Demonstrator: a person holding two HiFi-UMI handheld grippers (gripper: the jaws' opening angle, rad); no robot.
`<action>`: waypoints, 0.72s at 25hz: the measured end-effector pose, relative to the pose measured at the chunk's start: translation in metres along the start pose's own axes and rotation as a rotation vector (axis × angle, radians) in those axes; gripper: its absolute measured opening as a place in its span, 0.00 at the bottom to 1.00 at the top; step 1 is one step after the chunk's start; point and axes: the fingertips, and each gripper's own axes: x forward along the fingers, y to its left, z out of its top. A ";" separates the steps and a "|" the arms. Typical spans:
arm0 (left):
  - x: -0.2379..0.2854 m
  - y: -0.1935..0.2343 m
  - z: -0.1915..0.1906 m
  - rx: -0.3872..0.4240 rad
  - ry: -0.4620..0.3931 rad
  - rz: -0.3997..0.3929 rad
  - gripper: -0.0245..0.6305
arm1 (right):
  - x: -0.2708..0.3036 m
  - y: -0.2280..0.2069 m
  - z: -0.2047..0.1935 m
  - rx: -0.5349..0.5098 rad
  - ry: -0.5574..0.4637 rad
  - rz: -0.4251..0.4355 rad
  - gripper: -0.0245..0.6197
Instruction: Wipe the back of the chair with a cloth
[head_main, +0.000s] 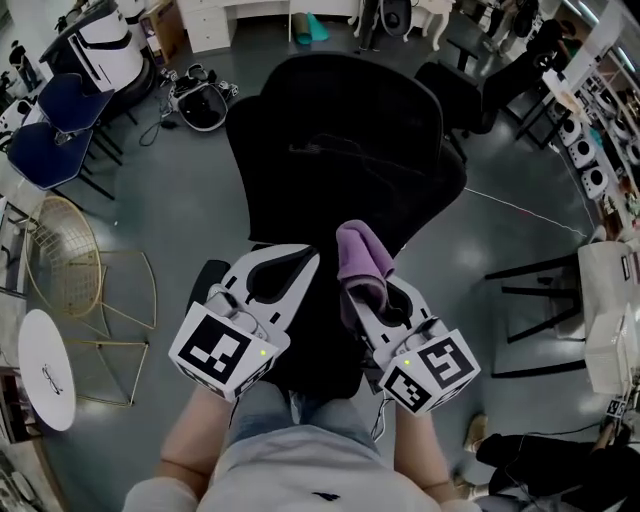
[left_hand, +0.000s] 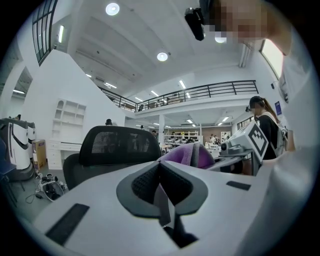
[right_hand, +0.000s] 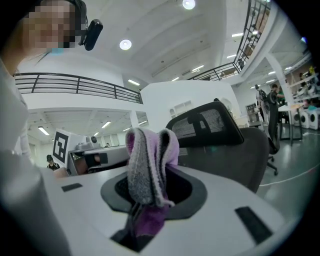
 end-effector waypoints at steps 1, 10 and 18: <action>0.000 0.005 0.001 -0.001 -0.002 -0.010 0.06 | 0.004 0.001 0.001 0.000 -0.001 -0.011 0.20; 0.006 0.045 0.004 0.024 0.008 -0.111 0.06 | 0.047 0.000 0.011 0.007 -0.023 -0.108 0.20; 0.002 0.088 0.004 0.033 0.000 -0.170 0.06 | 0.090 0.002 0.018 -0.002 -0.038 -0.173 0.20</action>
